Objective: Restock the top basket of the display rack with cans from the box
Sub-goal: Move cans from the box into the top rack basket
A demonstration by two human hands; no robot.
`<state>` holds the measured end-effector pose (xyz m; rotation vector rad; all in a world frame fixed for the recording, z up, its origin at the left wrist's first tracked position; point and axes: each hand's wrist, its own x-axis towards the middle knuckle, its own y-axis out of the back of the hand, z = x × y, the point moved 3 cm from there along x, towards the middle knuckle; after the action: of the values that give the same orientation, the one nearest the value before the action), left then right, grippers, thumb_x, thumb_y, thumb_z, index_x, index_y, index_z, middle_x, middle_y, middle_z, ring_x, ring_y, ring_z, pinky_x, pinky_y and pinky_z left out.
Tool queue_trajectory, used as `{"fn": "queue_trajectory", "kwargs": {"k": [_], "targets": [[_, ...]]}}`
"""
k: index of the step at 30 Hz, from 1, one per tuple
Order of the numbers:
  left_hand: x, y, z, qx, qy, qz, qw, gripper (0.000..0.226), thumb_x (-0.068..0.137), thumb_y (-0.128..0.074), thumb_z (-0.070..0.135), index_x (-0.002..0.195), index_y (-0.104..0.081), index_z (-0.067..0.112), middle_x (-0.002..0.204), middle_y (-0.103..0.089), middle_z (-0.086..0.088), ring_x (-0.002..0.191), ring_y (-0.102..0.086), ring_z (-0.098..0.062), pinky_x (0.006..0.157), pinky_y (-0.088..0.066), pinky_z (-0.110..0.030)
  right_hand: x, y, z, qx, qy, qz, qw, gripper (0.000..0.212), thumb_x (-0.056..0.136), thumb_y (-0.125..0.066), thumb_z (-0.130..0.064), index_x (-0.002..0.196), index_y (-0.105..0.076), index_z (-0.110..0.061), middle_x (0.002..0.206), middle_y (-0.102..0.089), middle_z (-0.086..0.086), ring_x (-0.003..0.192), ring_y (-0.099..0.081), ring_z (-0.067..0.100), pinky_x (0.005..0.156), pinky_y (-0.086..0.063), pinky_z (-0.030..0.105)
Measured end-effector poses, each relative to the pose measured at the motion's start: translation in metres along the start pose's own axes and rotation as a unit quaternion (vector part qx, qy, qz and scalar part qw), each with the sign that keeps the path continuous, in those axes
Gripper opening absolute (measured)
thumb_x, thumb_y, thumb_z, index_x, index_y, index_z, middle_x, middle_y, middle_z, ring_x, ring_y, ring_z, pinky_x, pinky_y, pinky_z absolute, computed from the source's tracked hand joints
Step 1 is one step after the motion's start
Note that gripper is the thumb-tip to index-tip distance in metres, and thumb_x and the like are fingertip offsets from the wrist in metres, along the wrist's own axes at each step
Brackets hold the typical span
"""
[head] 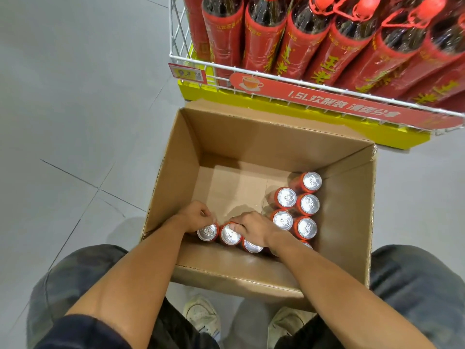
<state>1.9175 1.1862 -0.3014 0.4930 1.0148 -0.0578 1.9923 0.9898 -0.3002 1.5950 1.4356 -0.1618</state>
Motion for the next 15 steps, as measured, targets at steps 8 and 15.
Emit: {"fn": "queue_trajectory", "kwargs": {"k": [8, 15], "targets": [[-0.008, 0.000, 0.013, -0.011, 0.081, -0.012, 0.997, 0.032, 0.077, -0.083, 0.032, 0.091, -0.065, 0.011, 0.096, -0.071, -0.016, 0.089, -0.074, -0.035, 0.064, -0.063, -0.052, 0.002, 0.002, -0.002, 0.019, -0.003, 0.036, 0.999, 0.037, 0.108, -0.041, -0.039, 0.101, -0.067, -0.013, 0.107, -0.071, 0.013, 0.100, -0.062, 0.036, 0.084, -0.050, 0.040], [0.002, 0.011, 0.038, -0.048, 0.076, 0.069, 0.994, 0.022, 0.078, -0.080, 0.020, 0.065, -0.065, 0.013, 0.067, -0.066, -0.008, 0.067, -0.072, -0.029, 0.051, -0.060, -0.036, 0.007, 0.009, 0.003, 0.069, -0.013, 0.075, 0.995, 0.036, 0.108, -0.044, -0.032, 0.078, -0.053, -0.015, 0.082, -0.057, 0.004, 0.080, -0.052, 0.030, 0.072, -0.039, 0.034]]}}
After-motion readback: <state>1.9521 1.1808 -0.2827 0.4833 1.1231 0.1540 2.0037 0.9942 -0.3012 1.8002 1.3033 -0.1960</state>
